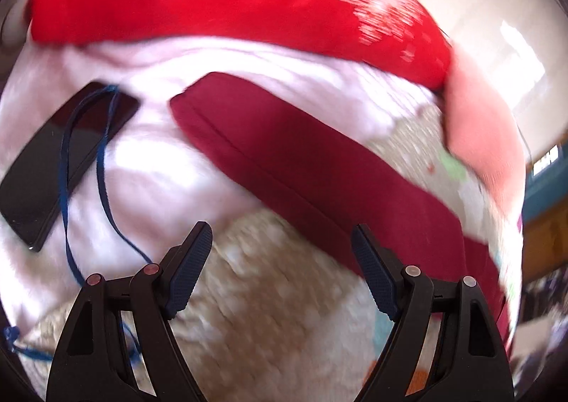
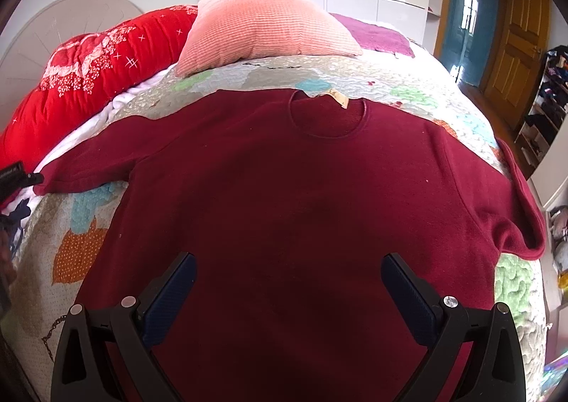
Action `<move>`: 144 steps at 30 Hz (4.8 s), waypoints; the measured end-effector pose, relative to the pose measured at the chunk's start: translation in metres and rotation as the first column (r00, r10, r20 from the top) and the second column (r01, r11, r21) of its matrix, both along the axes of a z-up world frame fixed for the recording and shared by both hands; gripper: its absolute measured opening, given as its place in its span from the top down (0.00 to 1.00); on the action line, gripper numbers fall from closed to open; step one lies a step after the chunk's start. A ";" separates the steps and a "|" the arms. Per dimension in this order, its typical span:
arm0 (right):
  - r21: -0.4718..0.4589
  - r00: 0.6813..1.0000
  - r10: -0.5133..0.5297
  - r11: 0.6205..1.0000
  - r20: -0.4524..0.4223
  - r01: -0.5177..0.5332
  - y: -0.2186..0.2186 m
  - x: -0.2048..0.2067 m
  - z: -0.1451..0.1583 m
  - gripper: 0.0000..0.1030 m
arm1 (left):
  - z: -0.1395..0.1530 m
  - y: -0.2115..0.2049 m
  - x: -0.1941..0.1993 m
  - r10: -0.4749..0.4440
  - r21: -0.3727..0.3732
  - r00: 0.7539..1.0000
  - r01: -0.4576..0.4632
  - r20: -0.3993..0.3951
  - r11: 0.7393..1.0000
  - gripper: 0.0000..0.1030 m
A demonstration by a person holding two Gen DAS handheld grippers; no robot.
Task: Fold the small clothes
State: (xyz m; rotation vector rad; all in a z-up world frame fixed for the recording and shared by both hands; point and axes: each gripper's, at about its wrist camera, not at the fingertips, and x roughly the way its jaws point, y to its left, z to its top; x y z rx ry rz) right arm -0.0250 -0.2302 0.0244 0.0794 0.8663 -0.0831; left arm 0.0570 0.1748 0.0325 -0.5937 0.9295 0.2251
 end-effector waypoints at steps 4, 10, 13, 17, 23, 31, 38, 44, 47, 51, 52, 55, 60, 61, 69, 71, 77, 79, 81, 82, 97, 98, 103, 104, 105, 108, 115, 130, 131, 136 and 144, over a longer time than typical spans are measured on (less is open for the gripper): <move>0.005 1.000 0.013 1.000 -0.013 -0.013 0.003 0.005 -0.003 0.00 | -0.016 0.027 0.015 0.087 -0.084 0.996 -0.088 -0.017 0.993 0.21; 0.001 0.999 0.037 0.999 -0.031 -0.037 0.009 0.012 -0.009 0.00 | -0.025 0.035 0.036 0.099 -0.095 0.995 -0.096 0.022 0.991 0.41; 0.003 0.999 0.039 0.999 -0.029 -0.039 0.008 0.013 -0.009 0.00 | -0.026 0.038 0.047 0.053 -0.131 0.998 -0.048 0.033 0.990 0.90; 0.010 1.000 0.029 1.000 -0.011 -0.029 0.001 0.010 -0.005 0.00 | 0.012 0.021 0.037 0.007 -0.120 0.988 0.011 0.153 0.993 0.91; 0.041 1.000 -0.019 0.999 0.016 0.019 -0.021 0.004 0.006 0.00 | 0.111 -0.083 0.009 -0.251 -0.071 0.891 0.299 0.379 0.952 0.92; 0.053 0.988 -0.141 0.989 0.063 0.137 -0.079 -0.019 0.028 0.00 | 0.115 -0.305 -0.012 -0.628 0.035 0.686 0.665 0.367 0.746 0.92; 0.110 0.968 -0.248 0.964 0.049 0.242 -0.135 -0.042 0.031 0.00 | 0.043 -0.375 -0.010 -0.735 0.064 0.646 0.740 0.206 0.669 0.92; 0.189 0.993 -0.074 0.980 0.095 0.054 -0.105 -0.016 0.042 0.00 | 0.057 -0.299 -0.019 -0.671 0.077 0.725 0.668 0.157 0.740 0.84; 0.228 0.994 0.055 0.971 0.099 -0.077 -0.064 0.017 0.044 0.00 | 0.059 -0.236 -0.023 -0.567 0.136 0.809 0.551 0.154 0.823 0.52; 0.259 0.971 0.208 0.938 0.120 -0.233 0.004 0.073 0.045 0.09 | 0.047 -0.159 -0.026 -0.380 0.161 0.909 0.355 0.169 0.921 0.45; 0.277 0.966 0.231 0.926 0.118 -0.255 0.019 0.087 0.043 0.12 | 0.040 -0.144 -0.023 -0.347 0.164 0.926 0.323 0.148 0.932 0.45; 0.339 0.956 0.282 0.894 0.083 -0.293 0.063 0.132 0.028 0.19 | 0.020 -0.125 -0.015 -0.303 0.156 0.947 0.286 0.102 0.945 0.45; 0.363 0.964 0.264 0.897 0.021 -0.254 0.103 0.191 0.001 0.20 | -0.001 -0.103 -0.008 -0.250 0.122 0.962 0.236 0.114 0.964 0.45; 0.364 0.967 0.256 0.900 -0.002 -0.238 0.107 0.201 -0.008 0.25 | -0.001 -0.100 -0.007 -0.253 0.125 0.961 0.239 0.111 0.963 0.45; 0.367 0.956 0.292 0.885 0.040 -0.286 0.113 0.204 -0.002 0.97 | 0.008 -0.085 -0.011 -0.214 0.122 0.963 0.196 0.163 0.973 0.45; 0.350 0.950 0.292 0.883 0.110 -0.312 0.093 0.185 0.024 0.97 | 0.015 -0.085 -0.016 -0.211 0.127 0.959 0.189 0.189 0.974 0.45; 0.251 0.958 0.163 0.942 0.235 -0.222 -0.009 0.118 0.084 0.97 | 0.035 -0.112 -0.034 -0.256 0.226 0.935 0.202 0.245 0.953 0.45; 0.207 0.967 0.099 0.967 0.235 -0.150 -0.047 0.093 0.087 0.97 | 0.035 -0.127 -0.035 -0.293 0.247 0.929 0.236 0.225 0.940 0.45; 0.156 0.977 0.045 0.985 0.208 -0.079 -0.075 0.073 0.081 0.97 | 0.035 -0.142 -0.037 -0.324 0.269 0.921 0.263 0.215 0.927 0.45; 0.142 0.984 0.004 0.989 0.177 -0.030 -0.092 0.064 0.072 0.97 | 0.036 -0.150 -0.038 -0.339 0.280 0.917 0.276 0.211 0.919 0.45; 0.192 0.979 -0.164 0.971 0.119 0.139 -0.168 0.046 0.034 0.97 | 0.044 -0.257 -0.021 -0.553 0.458 0.826 0.453 0.108 0.765 0.45; 0.198 0.979 -0.168 0.970 0.115 0.143 -0.172 0.045 0.033 0.97 | 0.043 -0.258 -0.017 -0.559 0.454 0.822 0.459 0.108 0.764 0.45; 0.145 0.976 -0.214 0.966 -0.024 0.215 -0.183 0.060 0.001 0.91 | 0.023 -0.258 0.004 -0.562 0.372 0.824 0.499 0.078 0.783 0.45; 0.153 0.971 -0.239 0.958 -0.027 0.241 -0.187 0.058 -0.002 0.78 | 0.015 -0.260 0.009 -0.562 0.373 0.826 0.511 0.036 0.774 0.45; 0.145 0.964 -0.267 0.953 -0.011 0.266 -0.189 0.053 0.001 0.69 | 0.006 -0.261 0.014 -0.559 0.373 0.829 0.524 -0.015 0.766 0.45; 0.101 0.953 -0.290 0.954 0.085 0.282 -0.184 0.040 0.023 0.69 | -0.008 -0.257 0.018 -0.565 0.342 0.824 0.544 -0.045 0.766 0.42; 0.069 0.994 -0.113 0.991 0.012 0.112 -0.149 0.080 0.007 0.71 | -0.011 -0.256 0.015 -0.546 0.357 0.837 0.520 -0.034 0.776 0.33; 0.109 0.982 -0.186 0.976 -0.047 0.190 -0.171 0.044 -0.010 0.71 | 0.011 -0.286 -0.014 -0.595 0.321 0.803 0.570 -0.026 0.756 0.33; 0.126 0.982 -0.182 0.974 -0.044 0.186 -0.174 0.041 -0.005 0.70 | 0.012 -0.290 -0.018 -0.597 0.340 0.802 0.568 -0.023 0.749 0.33; 0.110 0.963 -0.269 0.958 0.028 0.264 -0.207 0.022 0.021 0.57 | 0.020 -0.309 -0.035 -0.647 0.326 0.762 0.609 0.012 0.724 0.33; 0.152 0.959 -0.282 0.949 0.024 0.275 -0.222 0.002 0.022 0.57 | 0.019 -0.347 -0.032 -0.684 0.338 0.729 0.638 0.021 0.692 0.33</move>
